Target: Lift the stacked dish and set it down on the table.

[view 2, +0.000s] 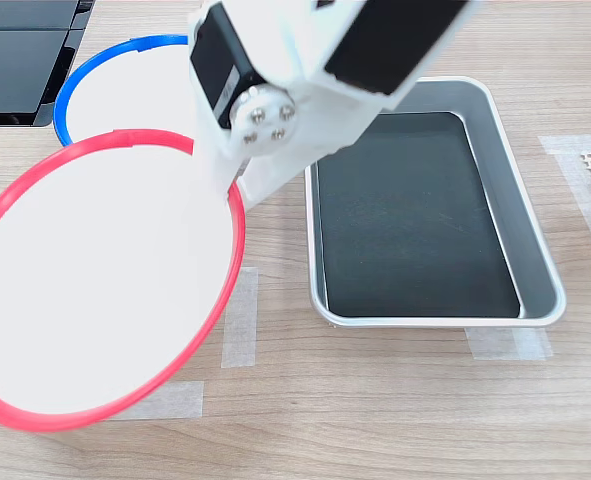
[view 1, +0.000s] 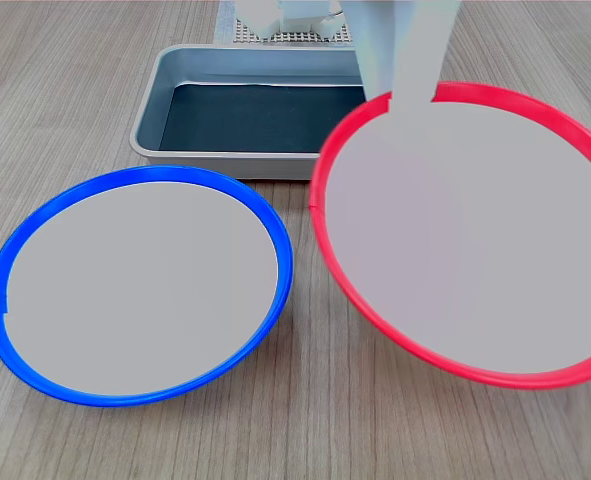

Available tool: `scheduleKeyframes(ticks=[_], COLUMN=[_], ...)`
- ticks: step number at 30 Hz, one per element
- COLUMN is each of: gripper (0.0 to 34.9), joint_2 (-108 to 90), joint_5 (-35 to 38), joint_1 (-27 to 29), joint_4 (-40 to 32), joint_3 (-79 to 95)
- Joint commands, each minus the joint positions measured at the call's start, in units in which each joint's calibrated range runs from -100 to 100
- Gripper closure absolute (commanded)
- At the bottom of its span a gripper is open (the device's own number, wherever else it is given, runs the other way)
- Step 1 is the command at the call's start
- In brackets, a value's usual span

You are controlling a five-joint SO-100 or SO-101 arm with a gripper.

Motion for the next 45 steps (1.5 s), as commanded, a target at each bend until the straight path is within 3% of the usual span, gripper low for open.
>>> scheduleKeyframes(ticks=[1,20,22,25,28,31,39,40,41,45], gripper=[34.9,34.7,31.2,31.9,28.4,28.1,29.4,29.8,34.7,34.9], joint_2=[2.43,8.66,7.97,6.87,4.56,3.03,-11.3,-12.67,-16.25,-28.78], joint_5=[0.0,2.25,2.78,3.17,3.71,3.76,3.61,3.61,3.52,1.42], joint_1=[-0.62,-0.05,0.61,0.98,1.64,2.02,4.56,4.75,5.59,8.61], joint_4=[-2.64,-5.2,-5.44,-5.94,-6.19,-4.7,5.95,6.11,6.28,-1.23], joint_3=[-2.65,0.54,2.27,3.91,6.55,7.18,9.64,10.28,12.01,23.48])
